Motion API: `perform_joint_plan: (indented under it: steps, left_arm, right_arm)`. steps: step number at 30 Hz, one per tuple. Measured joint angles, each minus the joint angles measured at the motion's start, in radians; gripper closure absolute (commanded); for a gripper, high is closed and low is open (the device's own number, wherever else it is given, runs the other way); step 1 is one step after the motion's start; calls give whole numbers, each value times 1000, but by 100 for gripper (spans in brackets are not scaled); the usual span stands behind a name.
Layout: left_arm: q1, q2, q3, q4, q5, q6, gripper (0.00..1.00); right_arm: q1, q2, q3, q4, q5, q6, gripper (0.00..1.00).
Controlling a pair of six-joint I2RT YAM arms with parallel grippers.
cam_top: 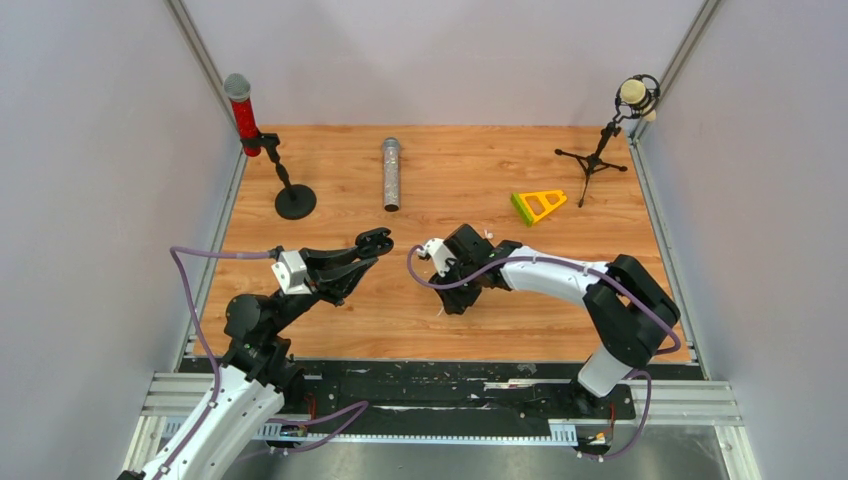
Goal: Insert the wireless bluetooth earbuds into the charging case
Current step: Pick up the earbud from the center of the board.
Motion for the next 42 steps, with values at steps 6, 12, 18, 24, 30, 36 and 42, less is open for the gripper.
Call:
perform_joint_plan:
  steps: [6,12,18,24,30,36,42]
  left_arm:
    - [0,0,0,0,0,0,100]
    - [0,1,0,0,0,0,100]
    - [0,1,0,0,0,0,100]
    - [0,1,0,0,-1,0,100]
    - [0,1,0,0,-1,0,100]
    - [0,2,0,-1,-13,-2,100]
    - [0,13,0,0,-15,-16,100]
  right_arm:
    - [-17,0,0,17,0,6,64]
    - [-36,0,-1,29,14,7,74]
    - [-45,0,-3,30,37,7,78]
    - [-51,3,-11,31,57,6,97]
    - [-55,1,-11,36,53,5,100]
    - [-70,-49,-10,-8,14,-16,100]
    - [-85,-262,87,-78,-164,-95,100]
